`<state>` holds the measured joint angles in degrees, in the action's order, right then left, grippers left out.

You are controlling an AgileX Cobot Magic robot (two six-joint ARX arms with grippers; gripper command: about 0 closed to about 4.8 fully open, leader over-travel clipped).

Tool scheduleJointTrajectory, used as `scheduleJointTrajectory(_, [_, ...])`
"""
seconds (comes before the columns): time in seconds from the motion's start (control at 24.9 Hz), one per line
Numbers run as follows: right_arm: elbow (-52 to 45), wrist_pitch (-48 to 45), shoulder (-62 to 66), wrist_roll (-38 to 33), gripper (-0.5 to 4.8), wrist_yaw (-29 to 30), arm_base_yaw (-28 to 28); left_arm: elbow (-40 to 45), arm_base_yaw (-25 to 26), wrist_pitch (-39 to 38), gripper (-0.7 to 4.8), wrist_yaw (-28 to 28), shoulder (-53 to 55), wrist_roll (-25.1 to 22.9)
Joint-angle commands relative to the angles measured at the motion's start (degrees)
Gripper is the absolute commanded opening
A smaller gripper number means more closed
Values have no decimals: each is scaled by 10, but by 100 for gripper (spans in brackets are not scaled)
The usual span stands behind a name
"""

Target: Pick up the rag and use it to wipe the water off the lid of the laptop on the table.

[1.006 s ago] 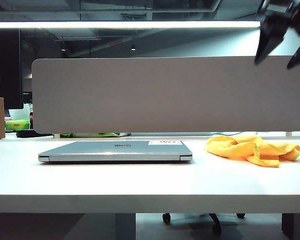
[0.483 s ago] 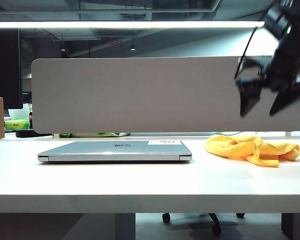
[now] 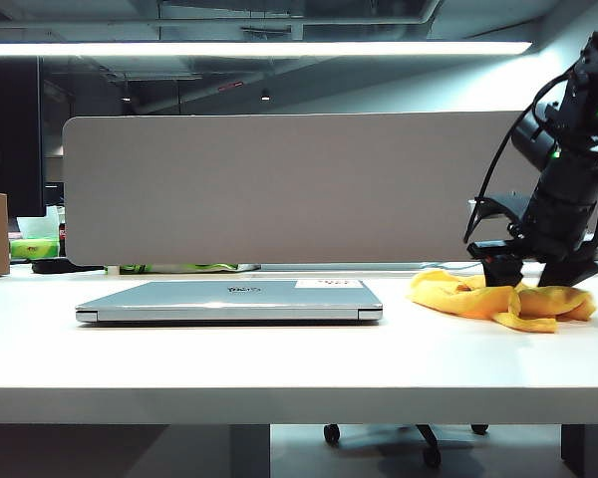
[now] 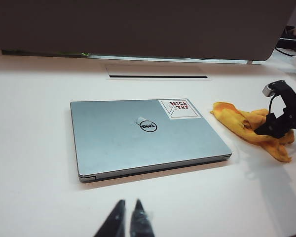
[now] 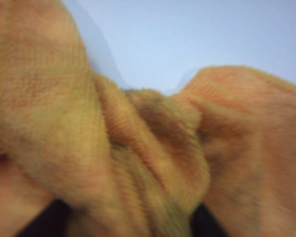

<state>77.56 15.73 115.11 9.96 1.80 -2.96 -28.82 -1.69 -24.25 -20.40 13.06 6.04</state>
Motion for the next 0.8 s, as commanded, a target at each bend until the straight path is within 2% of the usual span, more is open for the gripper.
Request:
scheduleJointTrajectory(0.04, [2,11,-2,4,78,-4,-6,-3,0,7,19,-2,0,0])
scheduleJointTrajectory(0.08, [4,10,-7,5,6,-2,-9,-3,0,7,19,-2,0,0])
scheduleJointTrajectory(0.12, [11,12,-11,6,-5,-2,-18,-3,0,7,19,-2,0,0])
scheduleJointTrajectory(0.36, [180,80,-21,5,-5,-4,-109,-3,0,7,19,-2,0,0])
scheduleJointTrajectory(0.48, [264,31,-15,-8,-5,-14,-174,-3,0,7,19,-2,0,0])
scheduleJointTrajectory(0.6, [330,20,25,-10,-5,-41,-219,-3,0,7,19,-2,0,0])
scheduleJointTrajectory(0.8, [367,-12,106,-10,-5,-40,-261,-3,0,7,19,-2,0,0])
